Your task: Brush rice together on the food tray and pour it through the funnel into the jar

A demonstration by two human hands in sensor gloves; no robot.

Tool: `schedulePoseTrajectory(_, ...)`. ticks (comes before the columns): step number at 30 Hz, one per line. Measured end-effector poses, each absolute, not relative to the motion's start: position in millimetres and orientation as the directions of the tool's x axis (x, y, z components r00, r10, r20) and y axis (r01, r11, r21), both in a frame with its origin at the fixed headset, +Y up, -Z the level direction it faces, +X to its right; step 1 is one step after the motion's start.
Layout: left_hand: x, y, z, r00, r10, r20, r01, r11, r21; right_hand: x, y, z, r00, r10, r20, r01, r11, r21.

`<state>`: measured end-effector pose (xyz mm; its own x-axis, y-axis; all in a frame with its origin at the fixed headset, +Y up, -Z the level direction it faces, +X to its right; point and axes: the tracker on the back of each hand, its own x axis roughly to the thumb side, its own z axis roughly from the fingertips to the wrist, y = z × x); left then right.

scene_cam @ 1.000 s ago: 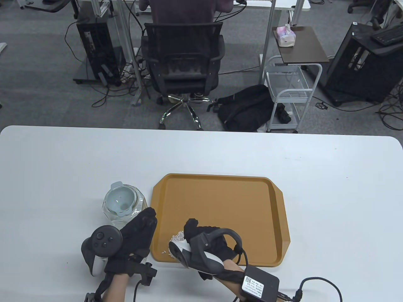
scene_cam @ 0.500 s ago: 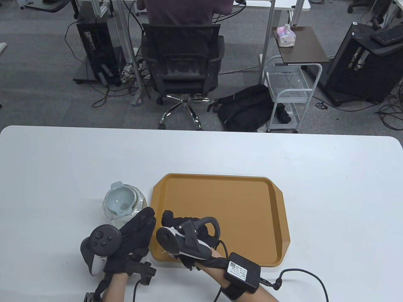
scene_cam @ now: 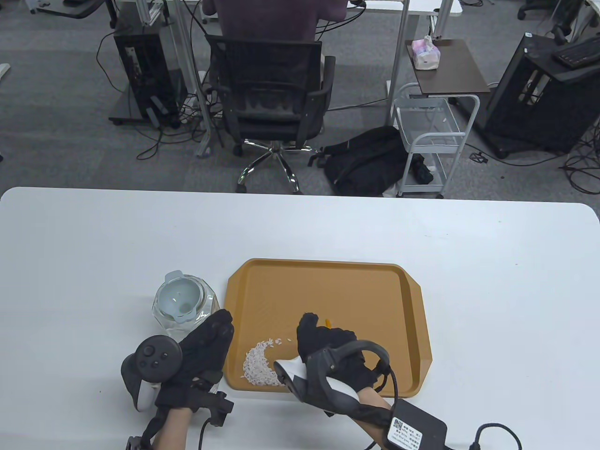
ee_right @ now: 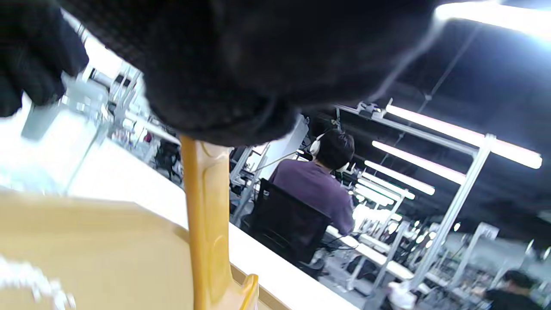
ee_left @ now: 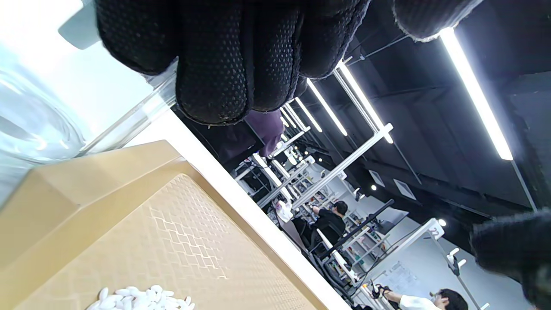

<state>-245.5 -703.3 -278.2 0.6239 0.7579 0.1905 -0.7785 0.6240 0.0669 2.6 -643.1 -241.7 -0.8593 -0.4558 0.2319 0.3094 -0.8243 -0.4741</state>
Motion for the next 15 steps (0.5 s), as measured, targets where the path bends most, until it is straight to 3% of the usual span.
schedulePoseTrajectory(9, -245, -705, -278, 0.628, 0.757, 0.181, -0.776, 0.627, 0.066, -37, -669, -236, -0.849, -0.445, 0.284, 0.304, -0.853, -0.425)
schedulePoseTrajectory(15, -247, -704, -278, 0.626, 0.761, 0.169, -0.778, 0.624, 0.07, -64, -668, -247, -0.899, -0.301, 0.318, 0.171, -0.91, -0.378)
